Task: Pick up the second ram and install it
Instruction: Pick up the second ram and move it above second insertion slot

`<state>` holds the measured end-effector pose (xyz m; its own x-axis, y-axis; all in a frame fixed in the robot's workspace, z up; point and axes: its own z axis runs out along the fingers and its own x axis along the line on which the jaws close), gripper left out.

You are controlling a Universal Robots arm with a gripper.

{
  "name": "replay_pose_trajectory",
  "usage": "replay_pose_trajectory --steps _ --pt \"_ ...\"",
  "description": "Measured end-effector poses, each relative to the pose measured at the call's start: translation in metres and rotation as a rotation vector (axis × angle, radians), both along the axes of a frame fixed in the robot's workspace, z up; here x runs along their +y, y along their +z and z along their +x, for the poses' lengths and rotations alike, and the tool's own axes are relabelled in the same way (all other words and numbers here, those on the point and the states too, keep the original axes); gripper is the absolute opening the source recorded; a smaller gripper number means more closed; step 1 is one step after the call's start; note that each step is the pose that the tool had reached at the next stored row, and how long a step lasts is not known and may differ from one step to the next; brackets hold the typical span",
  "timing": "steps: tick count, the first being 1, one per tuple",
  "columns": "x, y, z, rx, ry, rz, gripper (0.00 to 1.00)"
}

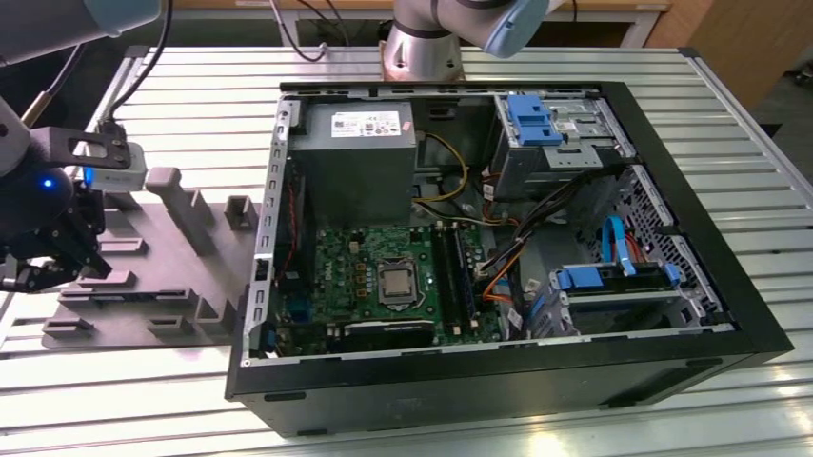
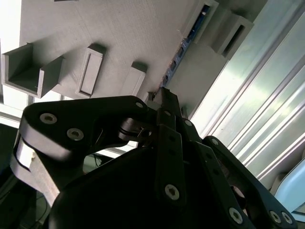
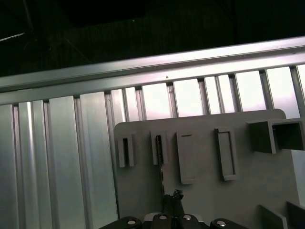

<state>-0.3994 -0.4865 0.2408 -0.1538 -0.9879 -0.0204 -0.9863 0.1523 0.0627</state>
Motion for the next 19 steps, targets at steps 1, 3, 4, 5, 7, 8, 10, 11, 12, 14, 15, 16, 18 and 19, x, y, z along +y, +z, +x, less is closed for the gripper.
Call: replay_pose_trajectory --steps 1,3,4,5,7,8,10,11,12,14,15,16,18,19 --pt "0.0 -0.0001 0.0 0.0002 0.001 -0.0002 0.11" --pt "0.0 -0.0001 0.0 0.0002 0.001 -0.0002 0.11" --pt "0.0 -0.0002 0.0 0.0001 0.001 -0.0001 0.11" --pt "0.0 -0.0002 0.0 0.0 0.001 -0.0001 0.11" --pt "0.0 -0.0002 0.0 0.0 0.001 0.0 0.11" --pt "0.0 -0.0002 0.0 0.0001 0.001 -0.0001 0.11" --pt "0.0 -0.0002 0.0 0.0001 0.001 -0.0001 0.11" --pt "0.0 -0.0002 0.0 0.0 0.001 0.0 0.11" --pt "0.0 -0.0002 0.0 0.0 0.001 -0.0001 0.11" --pt "0.0 -0.0002 0.0 0.0 0.002 0.0 0.23" --pt "0.0 -0.0002 0.0 0.0 0.002 -0.0001 0.29" --pt "0.0 -0.0002 0.0 0.0 0.002 -0.0001 0.29" --pt "0.0 -0.0002 0.0 0.0 0.002 -0.0001 0.36" --pt "0.0 -0.0002 0.0 0.0 0.002 0.0 0.36"
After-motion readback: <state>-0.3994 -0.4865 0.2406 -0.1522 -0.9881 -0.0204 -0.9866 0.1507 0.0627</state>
